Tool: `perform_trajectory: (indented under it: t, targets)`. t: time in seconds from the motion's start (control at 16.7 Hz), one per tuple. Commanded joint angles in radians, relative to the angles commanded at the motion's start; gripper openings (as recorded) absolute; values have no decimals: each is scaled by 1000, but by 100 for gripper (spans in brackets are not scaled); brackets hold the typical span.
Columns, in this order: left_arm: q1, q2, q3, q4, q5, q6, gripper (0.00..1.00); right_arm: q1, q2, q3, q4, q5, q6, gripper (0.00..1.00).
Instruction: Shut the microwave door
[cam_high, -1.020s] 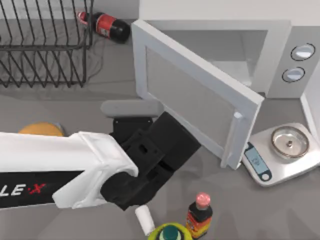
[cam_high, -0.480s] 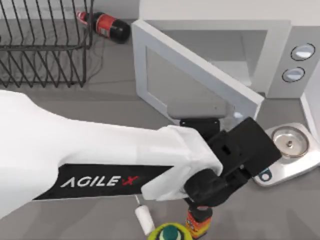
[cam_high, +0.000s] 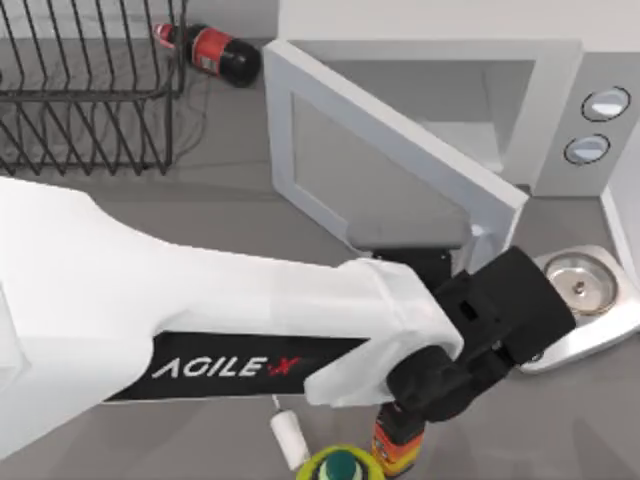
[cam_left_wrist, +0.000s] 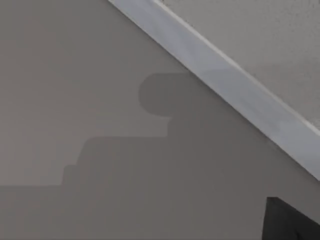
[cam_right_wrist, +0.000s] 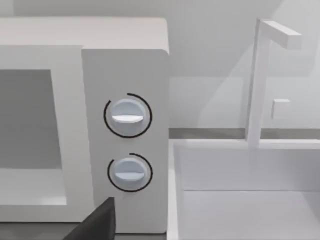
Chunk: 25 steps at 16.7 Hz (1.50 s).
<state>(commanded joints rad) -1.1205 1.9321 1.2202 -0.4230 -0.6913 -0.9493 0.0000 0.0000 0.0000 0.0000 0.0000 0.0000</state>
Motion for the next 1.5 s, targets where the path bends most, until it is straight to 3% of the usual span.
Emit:
perform_trajectory:
  t: [0.3,0.66,1.02,1.2,1.5]
  targets:
    - [41,130,193,-95,-10,0,0,0,0,0,0,0,0,100]
    - [-70,297,481,-241,-28,-90,0,0,0,0,0,0,0,100]
    - [-109,333,526,-272,-33,-124,0,0,0,0,0,0,0,100]
    - [-83,337,533,-263,-28,-107,0,0,0,0,0,0,0,100]
    - [39,450,711,-217,23,44,0,0,0,0,0,0,0,100]
